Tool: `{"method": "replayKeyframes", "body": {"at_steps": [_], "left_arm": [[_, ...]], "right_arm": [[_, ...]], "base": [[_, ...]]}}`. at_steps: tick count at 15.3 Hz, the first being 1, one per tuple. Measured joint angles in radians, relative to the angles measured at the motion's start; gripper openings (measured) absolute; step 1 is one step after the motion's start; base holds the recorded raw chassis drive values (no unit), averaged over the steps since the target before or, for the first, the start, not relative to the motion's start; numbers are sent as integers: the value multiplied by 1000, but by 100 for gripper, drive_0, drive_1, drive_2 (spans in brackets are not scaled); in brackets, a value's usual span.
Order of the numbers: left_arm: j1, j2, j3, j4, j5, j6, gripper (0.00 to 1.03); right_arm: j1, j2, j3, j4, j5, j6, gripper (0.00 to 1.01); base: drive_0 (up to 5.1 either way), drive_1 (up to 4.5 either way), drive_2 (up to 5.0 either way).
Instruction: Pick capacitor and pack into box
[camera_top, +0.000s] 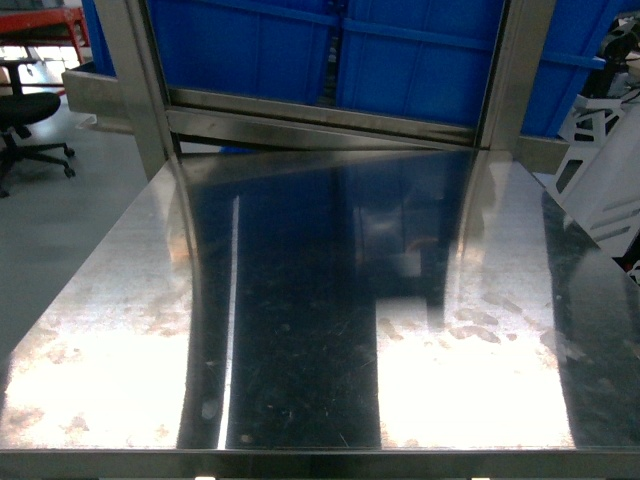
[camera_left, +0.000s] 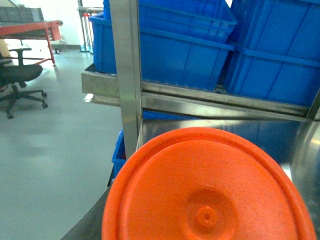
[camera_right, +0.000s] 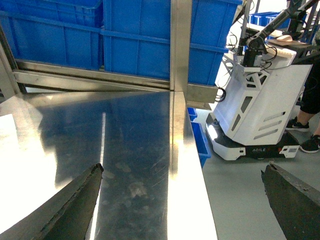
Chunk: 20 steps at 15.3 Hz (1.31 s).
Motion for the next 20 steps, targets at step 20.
{"method": "replayKeyframes", "body": {"at_steps": [20], "left_arm": [[140,-758,-362,-401,149,3,44]], "right_arm": [[0,0,0,0,0,0,98]], "base": [[0,0,0]]}}
